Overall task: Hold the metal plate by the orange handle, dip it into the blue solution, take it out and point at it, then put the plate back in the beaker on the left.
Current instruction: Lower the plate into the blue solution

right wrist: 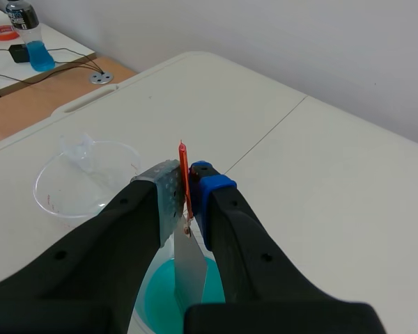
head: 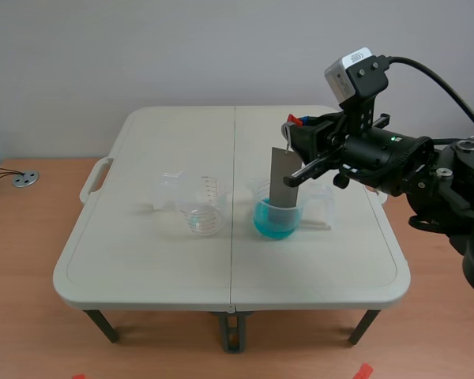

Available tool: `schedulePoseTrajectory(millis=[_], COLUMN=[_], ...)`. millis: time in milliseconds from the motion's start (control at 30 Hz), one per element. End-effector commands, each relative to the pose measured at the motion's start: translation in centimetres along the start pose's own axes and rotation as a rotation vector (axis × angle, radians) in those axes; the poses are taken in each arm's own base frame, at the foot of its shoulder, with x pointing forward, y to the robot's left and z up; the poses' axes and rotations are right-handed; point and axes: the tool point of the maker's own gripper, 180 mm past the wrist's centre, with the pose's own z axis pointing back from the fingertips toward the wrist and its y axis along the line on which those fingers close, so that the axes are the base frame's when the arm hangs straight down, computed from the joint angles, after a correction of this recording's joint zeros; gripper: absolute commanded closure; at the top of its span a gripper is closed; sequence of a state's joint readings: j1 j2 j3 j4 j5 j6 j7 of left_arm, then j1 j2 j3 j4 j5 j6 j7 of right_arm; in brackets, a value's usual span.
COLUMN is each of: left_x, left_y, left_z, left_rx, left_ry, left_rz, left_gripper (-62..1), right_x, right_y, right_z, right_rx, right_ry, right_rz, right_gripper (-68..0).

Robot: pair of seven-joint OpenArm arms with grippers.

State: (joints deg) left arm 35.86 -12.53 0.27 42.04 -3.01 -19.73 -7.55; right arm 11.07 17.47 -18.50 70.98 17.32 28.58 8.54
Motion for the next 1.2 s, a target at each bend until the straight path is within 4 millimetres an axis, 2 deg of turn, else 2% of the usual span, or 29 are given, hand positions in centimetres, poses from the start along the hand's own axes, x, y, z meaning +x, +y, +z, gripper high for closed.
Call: schedulePoseTrajectory(millis=[0,467,1167], left_x=[-0.5,-0.8,-0.8], left_y=[-0.3,-0.3,-0.3], left_z=[0.3,0.3,0.3], left_rx=[-0.009,-0.008,-0.008], left_ry=[0.006,0.012,0.013], left_rz=[0.007,0.01,0.01], left_gripper=[-3.1,-3.1,-3.1], right_x=[1.6,1.1,-0.2], right_y=[-0.5,-0.3,-0.6], right_z=[-0.3,-0.2,0.0], right_rx=[0.001,0.009,0.004], right_ry=[-0.044,-0.038,-0.023], right_rz=[0.019,0.092,0.087], right_gripper=[-1.3,-1.3,-1.3])
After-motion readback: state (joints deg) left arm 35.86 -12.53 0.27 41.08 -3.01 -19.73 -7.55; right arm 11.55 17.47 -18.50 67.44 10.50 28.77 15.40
